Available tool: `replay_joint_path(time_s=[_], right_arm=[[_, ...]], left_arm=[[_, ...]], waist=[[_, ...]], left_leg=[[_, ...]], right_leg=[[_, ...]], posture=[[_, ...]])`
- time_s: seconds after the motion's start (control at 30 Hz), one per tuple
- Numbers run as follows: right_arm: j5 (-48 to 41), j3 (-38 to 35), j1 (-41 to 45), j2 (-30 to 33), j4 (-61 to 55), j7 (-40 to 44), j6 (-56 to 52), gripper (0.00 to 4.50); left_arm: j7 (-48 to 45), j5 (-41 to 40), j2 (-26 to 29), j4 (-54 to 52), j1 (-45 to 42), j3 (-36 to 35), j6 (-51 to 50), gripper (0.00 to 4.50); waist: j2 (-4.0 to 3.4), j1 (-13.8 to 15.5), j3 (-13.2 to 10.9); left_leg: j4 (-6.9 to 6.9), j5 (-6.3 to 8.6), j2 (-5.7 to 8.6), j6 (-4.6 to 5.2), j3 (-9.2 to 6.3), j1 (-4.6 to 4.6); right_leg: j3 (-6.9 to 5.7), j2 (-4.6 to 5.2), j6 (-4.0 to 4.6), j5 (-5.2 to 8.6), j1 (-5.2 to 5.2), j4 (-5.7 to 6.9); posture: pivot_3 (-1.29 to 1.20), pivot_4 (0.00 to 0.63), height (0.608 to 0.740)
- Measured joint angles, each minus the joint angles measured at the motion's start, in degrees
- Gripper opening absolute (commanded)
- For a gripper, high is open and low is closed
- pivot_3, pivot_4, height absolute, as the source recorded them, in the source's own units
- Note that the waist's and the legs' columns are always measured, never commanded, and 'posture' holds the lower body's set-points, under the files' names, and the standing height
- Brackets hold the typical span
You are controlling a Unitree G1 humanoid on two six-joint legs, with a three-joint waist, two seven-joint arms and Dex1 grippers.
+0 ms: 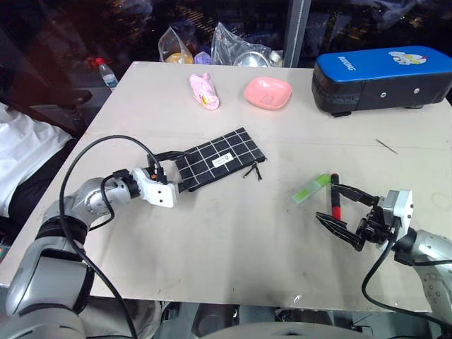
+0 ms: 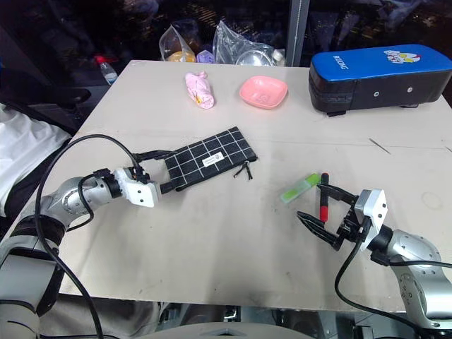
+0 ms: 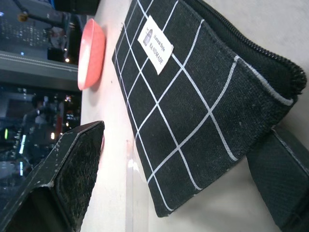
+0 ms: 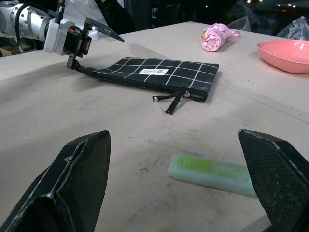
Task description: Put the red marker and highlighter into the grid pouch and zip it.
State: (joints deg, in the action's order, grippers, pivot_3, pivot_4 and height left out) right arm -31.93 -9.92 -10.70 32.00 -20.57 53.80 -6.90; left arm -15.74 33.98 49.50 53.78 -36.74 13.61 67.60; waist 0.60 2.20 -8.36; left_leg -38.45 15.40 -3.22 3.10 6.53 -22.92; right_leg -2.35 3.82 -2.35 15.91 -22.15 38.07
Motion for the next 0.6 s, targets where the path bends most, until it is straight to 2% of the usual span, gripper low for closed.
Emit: replay_joint_path(time_s=[0.27,0.3,0.37,0.57,0.6], right_arm=[[0.28,0.16,-0.4,-0.61,0.01,-0.36,0.75,4.27],[0.35,0.16,-0.57,-0.62,0.01,-0.36,0.86,4.5],[0.43,0.16,-0.92,-0.74,0.01,-0.36,0.93,4.5],[0.53,0.16,-1.31,-0.84,0.02,-0.42,1.08,4.5],[0.53,0.16,-1.35,-0.84,0.02,-0.41,1.08,4.5]], left_arm=[[9.03,7.34,-1.91,-1.94,-1.93,3.25,0.13,4.5],[10.41,8.52,-1.99,-2.14,-2.21,3.88,-0.21,3.96],[12.43,10.58,-2.4,-2.49,-2.5,5.0,-1.12,3.2],[18.39,14.09,-3.58,-2.63,-3.99,7.18,-3.16,0.16],[19.17,14.2,-3.37,-2.81,-4.39,7.21,-3.15,0.06]], waist=[[0.03,-0.31,-0.01],[0.03,-0.26,-0.01],[0.03,-0.23,-0.01],[0.13,-0.44,-0.07],[0.11,-0.4,-0.06]], left_leg=[[0.01,0.0,-0.01,-0.01,0.02,-0.01],[0.01,0.0,0.0,-0.01,0.01,-0.01],[0.01,0.0,0.0,-0.01,0.03,-0.01],[0.01,-0.01,-0.02,-0.02,0.02,-0.01],[0.01,-0.01,-0.02,-0.02,0.01,0.01]], right_leg=[[0.02,-0.03,-0.01,0.0,-0.02,-0.01],[0.01,-0.03,-0.01,0.0,-0.02,-0.01],[0.02,-0.03,-0.01,0.0,-0.02,-0.01],[0.02,-0.04,-0.01,0.0,-0.03,0.0],[0.02,-0.04,-0.01,0.0,-0.01,0.01]], posture=[[0.0,0.15,0.74],[0.0,0.15,0.74],[0.0,0.15,0.74],[0.0,0.15,0.74],[0.0,0.15,0.74]])
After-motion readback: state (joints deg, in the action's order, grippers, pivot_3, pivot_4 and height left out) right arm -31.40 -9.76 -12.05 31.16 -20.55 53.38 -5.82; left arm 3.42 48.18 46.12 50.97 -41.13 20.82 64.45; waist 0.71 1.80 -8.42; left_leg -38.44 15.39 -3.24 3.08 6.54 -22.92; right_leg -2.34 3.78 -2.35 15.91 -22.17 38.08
